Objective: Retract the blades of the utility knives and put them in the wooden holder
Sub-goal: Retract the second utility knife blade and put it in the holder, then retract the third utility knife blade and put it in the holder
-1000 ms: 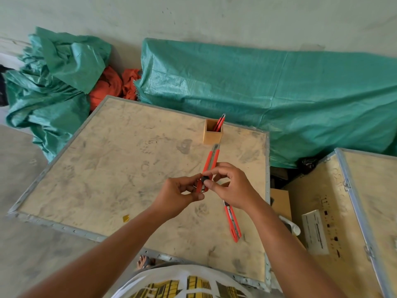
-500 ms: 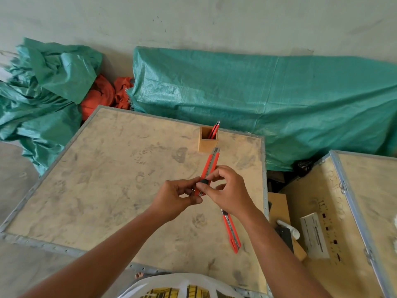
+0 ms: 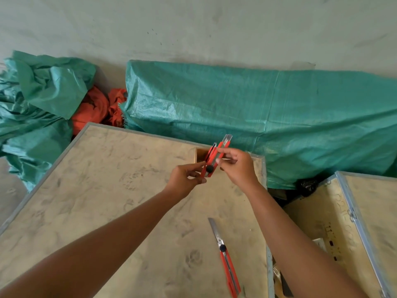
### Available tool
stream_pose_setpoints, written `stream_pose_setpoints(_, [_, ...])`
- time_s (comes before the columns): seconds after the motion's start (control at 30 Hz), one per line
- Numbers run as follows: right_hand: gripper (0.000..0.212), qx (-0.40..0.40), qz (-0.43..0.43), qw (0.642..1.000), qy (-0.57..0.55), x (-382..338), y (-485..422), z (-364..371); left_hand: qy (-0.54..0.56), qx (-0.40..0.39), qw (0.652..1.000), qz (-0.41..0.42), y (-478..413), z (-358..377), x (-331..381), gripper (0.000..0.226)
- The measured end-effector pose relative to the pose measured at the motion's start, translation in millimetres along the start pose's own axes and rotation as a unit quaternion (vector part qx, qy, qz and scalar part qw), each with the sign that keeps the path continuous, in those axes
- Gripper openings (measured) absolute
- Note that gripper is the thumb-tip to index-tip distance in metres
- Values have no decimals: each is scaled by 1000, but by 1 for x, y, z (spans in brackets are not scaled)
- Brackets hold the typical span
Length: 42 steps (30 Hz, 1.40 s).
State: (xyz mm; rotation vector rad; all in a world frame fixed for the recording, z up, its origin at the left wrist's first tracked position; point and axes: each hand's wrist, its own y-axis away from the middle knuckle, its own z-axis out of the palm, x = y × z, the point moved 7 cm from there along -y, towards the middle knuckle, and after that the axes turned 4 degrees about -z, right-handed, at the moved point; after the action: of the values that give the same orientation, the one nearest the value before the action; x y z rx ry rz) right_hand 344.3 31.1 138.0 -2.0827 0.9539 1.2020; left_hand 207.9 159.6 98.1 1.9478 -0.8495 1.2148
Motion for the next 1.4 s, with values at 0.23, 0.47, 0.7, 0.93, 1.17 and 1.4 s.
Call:
stream_pose_setpoints(0.23, [26,60,20,997,52,48,-72,18,-21,33,999,-11,-88,8,-14,50])
stream_pose_setpoints(0.47, [25,70,0,990,123,83,-80,44,-126,45,991,-24,-123,15,-35,57])
stream_pose_setpoints(0.7, [30,29,-15,990,140,92,-76,64,-131,39,989,-51,-128,16,-48,62])
stream_pose_setpoints(0.93, [29,12,-5,991,133,87,-62,57,-126,46,989,-59,-118,16,-45,57])
stream_pose_setpoints(1.17, [27,-5,15,991,131,83,-17,34,-112,74,989,-60,-74,14,-37,52])
stream_pose_setpoints(1.4, [25,-66,85,988,114,102,54,9,-67,51,993,-82,22,48,-60,55])
